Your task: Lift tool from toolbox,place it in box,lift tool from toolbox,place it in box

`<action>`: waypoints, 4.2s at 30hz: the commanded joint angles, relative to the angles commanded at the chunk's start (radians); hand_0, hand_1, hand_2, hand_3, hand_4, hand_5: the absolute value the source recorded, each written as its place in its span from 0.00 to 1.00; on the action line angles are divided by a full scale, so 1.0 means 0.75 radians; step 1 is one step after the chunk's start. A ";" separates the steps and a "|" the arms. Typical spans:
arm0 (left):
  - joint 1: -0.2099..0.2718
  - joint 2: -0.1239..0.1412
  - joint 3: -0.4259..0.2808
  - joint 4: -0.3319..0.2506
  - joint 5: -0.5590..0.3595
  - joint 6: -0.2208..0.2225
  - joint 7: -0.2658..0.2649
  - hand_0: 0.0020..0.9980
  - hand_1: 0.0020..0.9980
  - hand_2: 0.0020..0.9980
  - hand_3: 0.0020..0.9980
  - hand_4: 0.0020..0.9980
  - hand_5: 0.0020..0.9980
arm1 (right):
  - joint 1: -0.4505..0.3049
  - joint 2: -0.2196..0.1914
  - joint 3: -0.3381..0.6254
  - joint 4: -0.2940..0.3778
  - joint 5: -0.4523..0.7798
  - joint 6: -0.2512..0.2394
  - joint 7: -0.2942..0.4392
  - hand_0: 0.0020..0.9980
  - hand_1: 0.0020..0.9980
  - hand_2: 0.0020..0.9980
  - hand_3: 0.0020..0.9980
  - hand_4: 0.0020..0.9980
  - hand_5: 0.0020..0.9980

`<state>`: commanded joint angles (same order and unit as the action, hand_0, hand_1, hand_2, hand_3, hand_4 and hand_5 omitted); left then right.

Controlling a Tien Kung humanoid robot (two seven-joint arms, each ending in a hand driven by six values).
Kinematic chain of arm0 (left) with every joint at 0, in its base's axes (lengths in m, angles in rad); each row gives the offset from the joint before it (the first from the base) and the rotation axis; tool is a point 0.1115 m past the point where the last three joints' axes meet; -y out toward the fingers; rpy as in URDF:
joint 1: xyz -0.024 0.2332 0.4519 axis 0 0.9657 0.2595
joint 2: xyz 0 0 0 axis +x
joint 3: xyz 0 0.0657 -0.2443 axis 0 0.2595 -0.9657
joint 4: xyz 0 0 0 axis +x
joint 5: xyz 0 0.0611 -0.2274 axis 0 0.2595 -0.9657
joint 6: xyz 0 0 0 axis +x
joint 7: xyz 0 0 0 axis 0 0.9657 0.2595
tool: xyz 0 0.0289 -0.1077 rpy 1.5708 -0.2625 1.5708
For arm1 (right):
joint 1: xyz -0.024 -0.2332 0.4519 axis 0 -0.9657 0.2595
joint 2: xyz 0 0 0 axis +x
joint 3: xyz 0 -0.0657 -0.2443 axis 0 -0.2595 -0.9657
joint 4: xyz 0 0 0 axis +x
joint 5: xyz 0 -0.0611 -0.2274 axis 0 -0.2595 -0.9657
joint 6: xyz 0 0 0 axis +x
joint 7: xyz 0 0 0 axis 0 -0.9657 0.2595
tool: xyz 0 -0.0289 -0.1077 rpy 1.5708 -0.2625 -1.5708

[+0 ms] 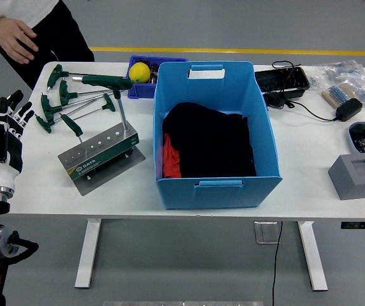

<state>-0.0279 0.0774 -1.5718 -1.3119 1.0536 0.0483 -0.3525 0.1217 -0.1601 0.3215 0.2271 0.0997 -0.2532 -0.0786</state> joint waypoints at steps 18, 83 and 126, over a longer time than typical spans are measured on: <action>0.029 0.025 -0.012 0.004 0.002 0.000 -0.003 0.86 0.89 0.95 0.84 0.95 0.90 | -0.026 0.006 -0.003 0.002 -0.012 -0.002 -0.002 0.64 0.62 0.70 0.56 0.78 0.68; -0.919 0.198 0.783 0.233 1.568 -0.176 0.872 0.73 0.71 0.65 0.71 1.00 0.68 | -0.031 0.014 -0.047 -0.003 0.065 0.012 0.026 0.64 0.62 0.69 0.56 0.78 0.68; -0.998 0.186 0.870 0.413 1.542 -0.149 0.924 0.21 0.12 0.16 0.24 1.00 0.77 | -0.038 0.009 -0.069 -0.007 0.120 0.011 0.042 0.64 0.62 0.69 0.56 0.78 0.68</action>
<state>-0.7766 0.2170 -0.9193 -1.0019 2.2099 -0.0637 0.3407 0.0929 -0.1529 0.2701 0.2222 0.1900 -0.2451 -0.0472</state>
